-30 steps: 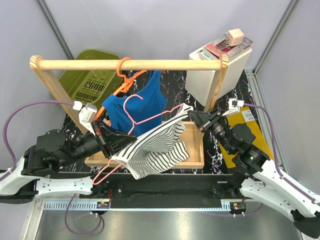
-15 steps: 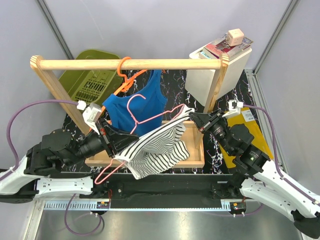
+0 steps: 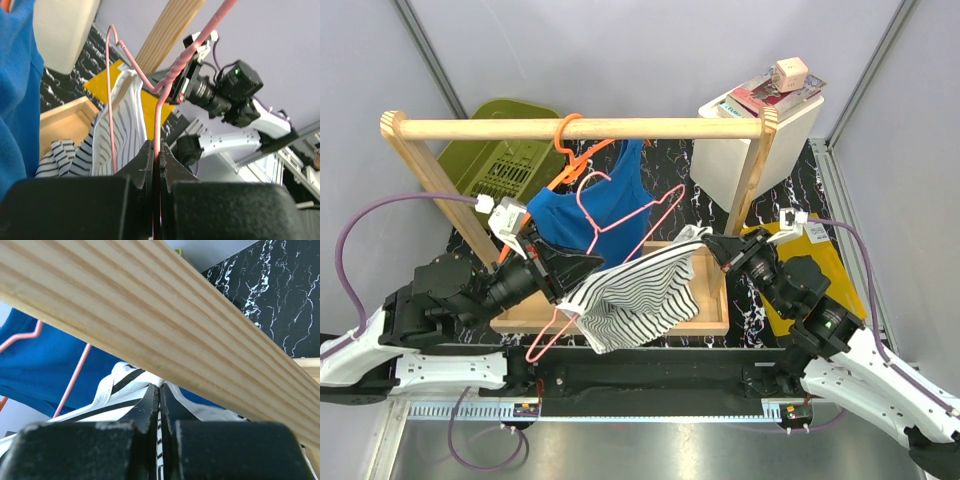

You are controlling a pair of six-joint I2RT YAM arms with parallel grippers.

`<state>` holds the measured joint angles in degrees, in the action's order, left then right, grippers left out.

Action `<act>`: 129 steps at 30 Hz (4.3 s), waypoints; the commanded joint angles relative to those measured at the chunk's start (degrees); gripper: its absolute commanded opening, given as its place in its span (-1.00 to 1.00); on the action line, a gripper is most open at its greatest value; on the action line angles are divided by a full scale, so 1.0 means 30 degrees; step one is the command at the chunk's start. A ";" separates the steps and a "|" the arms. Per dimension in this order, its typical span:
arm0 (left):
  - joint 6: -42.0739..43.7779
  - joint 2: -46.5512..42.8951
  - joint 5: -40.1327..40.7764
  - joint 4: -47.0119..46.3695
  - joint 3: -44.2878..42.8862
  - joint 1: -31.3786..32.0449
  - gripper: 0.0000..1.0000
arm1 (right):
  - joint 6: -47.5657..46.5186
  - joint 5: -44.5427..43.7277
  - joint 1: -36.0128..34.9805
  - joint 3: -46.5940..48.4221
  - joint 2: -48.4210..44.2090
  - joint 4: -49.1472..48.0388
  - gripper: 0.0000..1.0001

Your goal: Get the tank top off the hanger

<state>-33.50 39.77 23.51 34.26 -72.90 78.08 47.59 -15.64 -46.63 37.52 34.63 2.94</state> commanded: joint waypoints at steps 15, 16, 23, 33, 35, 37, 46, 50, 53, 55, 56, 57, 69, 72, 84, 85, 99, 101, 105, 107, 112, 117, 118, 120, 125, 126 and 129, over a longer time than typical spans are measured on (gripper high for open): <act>0.0736 0.2358 0.1716 -0.3452 0.0073 0.0076 -1.00 | -0.0806 0.5702 0.0193 0.2903 0.0087 0.3239 0.68; 0.0765 0.2388 0.1454 -0.3422 0.0015 0.0076 -1.00 | -0.0806 0.6291 0.0221 0.3223 0.0087 0.3152 0.69; 0.0765 0.3325 0.0134 -0.3013 -0.0484 0.0076 -1.00 | -0.0105 1.0482 0.0192 0.4104 0.1809 -0.0771 0.75; 0.0882 0.4644 0.0599 -0.1665 -0.1450 0.0076 -1.00 | 0.0424 0.9172 -0.2765 0.4310 0.4392 -0.5168 0.69; 0.0795 0.4702 0.0865 -0.1548 -0.1421 0.0076 -1.00 | 0.0367 0.8847 -0.3233 0.4282 0.4686 -0.5636 0.66; 0.0707 0.4819 0.0808 -0.1344 -0.1567 0.0047 -1.00 | 0.0308 0.7883 -0.3965 0.3931 0.4658 -0.6366 0.60; -0.0055 0.4322 0.0163 -0.1049 -0.1480 0.0076 -1.00 | 0.0162 0.5361 -0.4525 0.4220 0.3807 -0.6374 0.47; -0.0173 0.4526 -0.0071 -0.1049 -0.1889 0.0076 -1.00 | -0.0073 0.4890 -0.4554 0.5334 0.4625 -0.5872 0.46; -0.0173 0.4907 -0.0160 -0.1078 -0.2328 0.0076 -1.00 | 0.0130 0.4803 -0.4553 0.6096 0.5709 -0.5434 0.43; -0.0144 0.5199 -0.0131 -0.1049 -0.2505 0.0076 -1.00 | 0.0277 0.4861 -0.4582 0.6302 0.6236 -0.5841 0.38; -0.0143 0.5259 0.0014 -0.1020 -0.2505 0.0076 -1.00 | 0.0452 0.4803 -0.4612 0.6419 0.6384 -0.6075 0.28; -0.0114 0.5288 0.0161 -0.0962 -0.2505 0.0076 -1.00 | 0.0483 0.4716 -0.4583 0.6565 0.6647 -0.6107 0.23; 0.0266 0.5553 -0.0566 -0.0229 -0.3179 0.0076 -0.04 | 0.1215 0.1200 -0.4935 0.6480 0.5947 -0.4935 -1.00; 0.0588 0.5173 -0.2061 0.0469 -0.3588 0.0047 0.26 | 0.1537 0.0820 -0.4935 0.6128 0.5595 -0.4731 -1.00; 0.0444 0.0371 -0.5319 0.3256 -0.2393 0.0076 0.01 | 0.1714 0.1402 -0.4964 0.6390 0.6121 -0.5315 -1.00; 0.0327 0.0019 -0.4881 0.3344 -0.1895 0.0076 -0.06 | 0.1714 0.1868 -0.4964 0.6391 0.6151 -0.5432 -1.00; 0.0529 -0.1306 -0.4937 0.3257 0.1918 0.0076 -0.24 | 0.2094 0.3425 -0.4964 0.5922 0.5771 -0.6663 -1.00; 0.0735 -0.1070 -0.4818 0.3404 0.2006 0.0076 -0.25 | 0.2124 0.3425 -0.4964 0.5951 0.5741 -0.6664 -1.00; 0.1057 -0.0630 -0.5403 0.3316 0.2094 0.0076 -0.23 | 0.2036 0.3368 -0.4964 0.6098 0.5712 -0.6429 -1.00; 0.1204 -0.0337 -0.5638 0.3345 0.2036 0.0076 -0.06 | 0.2036 0.3309 -0.4964 0.6010 0.5682 -0.6487 -1.00; 0.1321 0.0423 -0.5989 0.3258 0.1626 0.0134 0.09 | 0.2124 0.3308 -0.4935 0.5892 0.5857 -0.6810 -1.00; 0.1323 0.0923 -0.4619 0.3228 0.0925 0.0163 -0.18 | 0.2094 0.3484 -0.4964 0.6068 0.6063 -0.6781 -1.00; 0.1293 0.0894 -0.4352 0.3170 0.0864 0.0163 -0.24 | 0.2065 0.3484 -0.4935 0.6068 0.6063 -0.6781 -1.00; 0.1205 0.0982 -0.3564 0.3199 0.0515 0.0163 -0.46 | 0.2036 0.3514 -0.4935 0.6069 0.6034 -0.6781 -1.00; 0.1058 0.0340 -0.2272 0.3112 0.0190 0.0163 -1.00 | 0.1891 0.3367 -0.4935 0.5835 0.5888 -0.6460 -1.00; 0.1000 -0.0243 -0.1863 0.3082 0.0335 0.0163 -1.00 | 0.1831 0.3309 -0.4935 0.5747 0.5830 -0.6342 -1.00; 0.0941 -0.1444 -0.1799 0.2587 0.0862 0.0163 -1.00 | 0.1247 0.3278 -0.4964 0.5395 0.5799 -0.6808 -1.00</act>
<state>-30.44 40.21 14.70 46.41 -69.67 78.30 53.45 -5.34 -61.41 54.68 52.95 -13.69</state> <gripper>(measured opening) 0.009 0.028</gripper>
